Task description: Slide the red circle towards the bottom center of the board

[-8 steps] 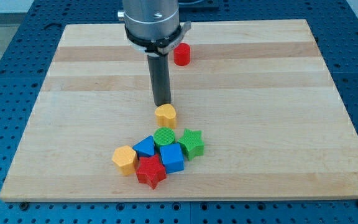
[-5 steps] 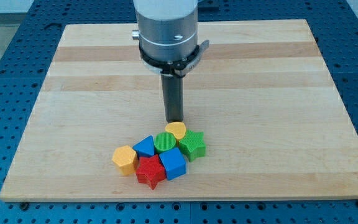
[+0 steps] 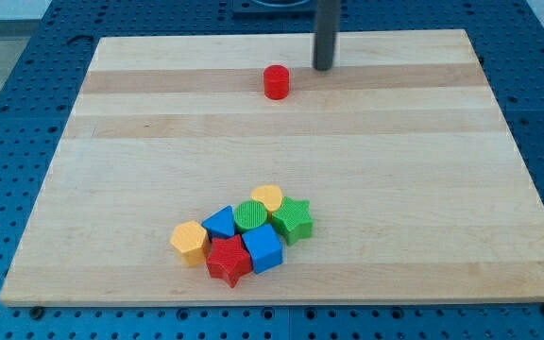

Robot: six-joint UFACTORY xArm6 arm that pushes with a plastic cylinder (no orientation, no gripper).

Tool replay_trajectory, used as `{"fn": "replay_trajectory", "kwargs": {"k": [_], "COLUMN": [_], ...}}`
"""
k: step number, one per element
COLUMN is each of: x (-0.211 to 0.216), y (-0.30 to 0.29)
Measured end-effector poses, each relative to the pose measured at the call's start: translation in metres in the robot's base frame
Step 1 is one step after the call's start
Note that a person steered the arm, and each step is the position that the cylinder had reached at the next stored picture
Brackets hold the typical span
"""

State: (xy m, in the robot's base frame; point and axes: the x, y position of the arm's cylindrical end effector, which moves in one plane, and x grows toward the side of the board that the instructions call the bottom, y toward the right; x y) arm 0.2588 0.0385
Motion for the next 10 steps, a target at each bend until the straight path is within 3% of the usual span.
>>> {"fn": "replay_trajectory", "kwargs": {"k": [1,2,5,7,8,10], "x": [0.019,0.064,0.06,0.139,0.153,0.091], "y": [-0.047,-0.065,-0.093,-0.098,-0.104,-0.104]}}
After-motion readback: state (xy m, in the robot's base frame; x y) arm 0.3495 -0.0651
